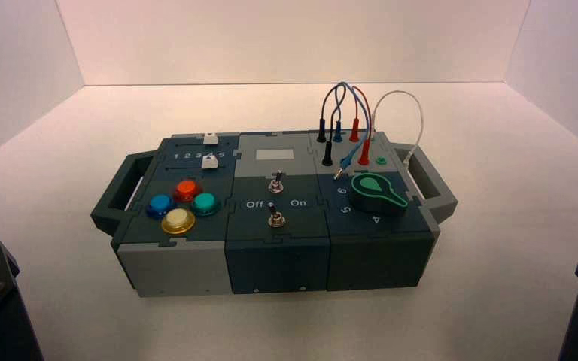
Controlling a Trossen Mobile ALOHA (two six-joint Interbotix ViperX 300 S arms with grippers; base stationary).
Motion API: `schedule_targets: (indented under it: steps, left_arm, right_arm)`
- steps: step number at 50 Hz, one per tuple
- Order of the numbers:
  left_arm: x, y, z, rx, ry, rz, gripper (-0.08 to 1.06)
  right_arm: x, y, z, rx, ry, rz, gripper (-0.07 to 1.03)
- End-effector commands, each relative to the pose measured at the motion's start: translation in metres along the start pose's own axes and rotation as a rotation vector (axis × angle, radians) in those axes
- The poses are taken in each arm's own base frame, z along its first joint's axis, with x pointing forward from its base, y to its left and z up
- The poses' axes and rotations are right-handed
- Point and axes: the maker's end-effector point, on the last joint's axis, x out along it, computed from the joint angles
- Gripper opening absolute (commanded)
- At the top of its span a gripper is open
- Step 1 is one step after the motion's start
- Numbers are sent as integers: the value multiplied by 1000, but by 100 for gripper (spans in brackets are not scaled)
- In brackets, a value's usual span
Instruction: Move the box away.
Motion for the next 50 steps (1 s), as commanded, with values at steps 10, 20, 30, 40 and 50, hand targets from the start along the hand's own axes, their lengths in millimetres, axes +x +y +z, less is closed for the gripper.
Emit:
schedule_targets:
  steps: [10,20,30,40,50]
  left_arm:
    - [7,-41,-29,30,300,-153,-3]
    - [-1,-85,-66,65,586,-307,-3]
    - [-33,-133,-95,49,818,-475,-3]
    - [-67,-164,-110,27,981,-583,-3]
    - [-103,-182,-127,35,1166,-640,-3]
  right_arm:
    - [4,31,-11,-15,186,114,-2]
    - [-8,78,-48,-59,421,292,-2]
    - [-34,121,-85,-88,718,445,-2]
    - [-58,148,-113,-23,959,519,-2]
    - [-87,173,-139,-28,1131,602,-2]
